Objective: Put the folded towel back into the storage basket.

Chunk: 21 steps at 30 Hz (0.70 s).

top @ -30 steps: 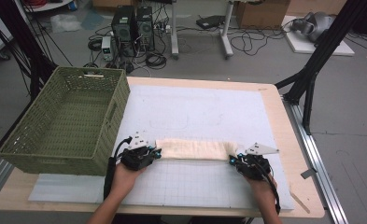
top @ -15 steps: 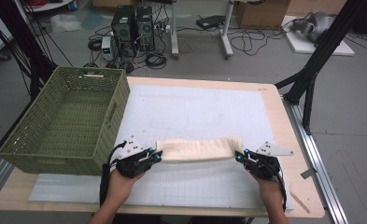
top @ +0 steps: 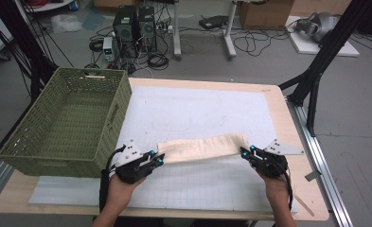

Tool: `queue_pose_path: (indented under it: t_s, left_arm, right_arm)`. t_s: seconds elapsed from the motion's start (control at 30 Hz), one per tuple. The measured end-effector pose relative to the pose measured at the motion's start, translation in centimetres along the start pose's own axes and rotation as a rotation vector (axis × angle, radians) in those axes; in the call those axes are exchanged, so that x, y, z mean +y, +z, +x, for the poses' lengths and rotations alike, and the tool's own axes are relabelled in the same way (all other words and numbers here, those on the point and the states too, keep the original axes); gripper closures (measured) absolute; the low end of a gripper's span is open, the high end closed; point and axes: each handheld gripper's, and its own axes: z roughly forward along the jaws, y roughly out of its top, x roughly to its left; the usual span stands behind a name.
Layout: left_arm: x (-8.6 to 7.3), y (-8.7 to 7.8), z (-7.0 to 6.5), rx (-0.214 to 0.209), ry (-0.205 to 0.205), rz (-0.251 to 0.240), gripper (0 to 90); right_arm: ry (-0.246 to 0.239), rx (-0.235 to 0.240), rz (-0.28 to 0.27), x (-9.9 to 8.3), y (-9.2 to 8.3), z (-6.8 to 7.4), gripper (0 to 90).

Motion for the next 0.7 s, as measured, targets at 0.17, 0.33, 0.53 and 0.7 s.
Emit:
queue_pose_path:
  t_s: [0.17, 0.33, 0.53, 0.7]
  left_arm:
    - [0.6, -0.7, -0.3, 0.000, 0.009, -0.027, 81.7]
    - [1.4, -1.4, -1.0, 0.011, 0.036, -0.059, 81.7]
    - [2.7, -2.6, -1.1, 0.020, 0.054, -0.103, 81.8]
    - [3.7, -3.8, -1.0, 0.040, 0.054, -0.130, 81.8]
  right_arm:
    - [-0.015, 0.007, -0.015, 1.5, 0.6, -0.5, 81.4]
    - [-0.028, -0.003, -0.036, 3.6, 1.3, -1.1, 81.4]
    - [-0.033, 0.015, -0.054, 6.0, 2.3, -1.5, 81.4]
    - [-0.031, 0.042, -0.094, 7.9, 3.2, -1.6, 81.4]
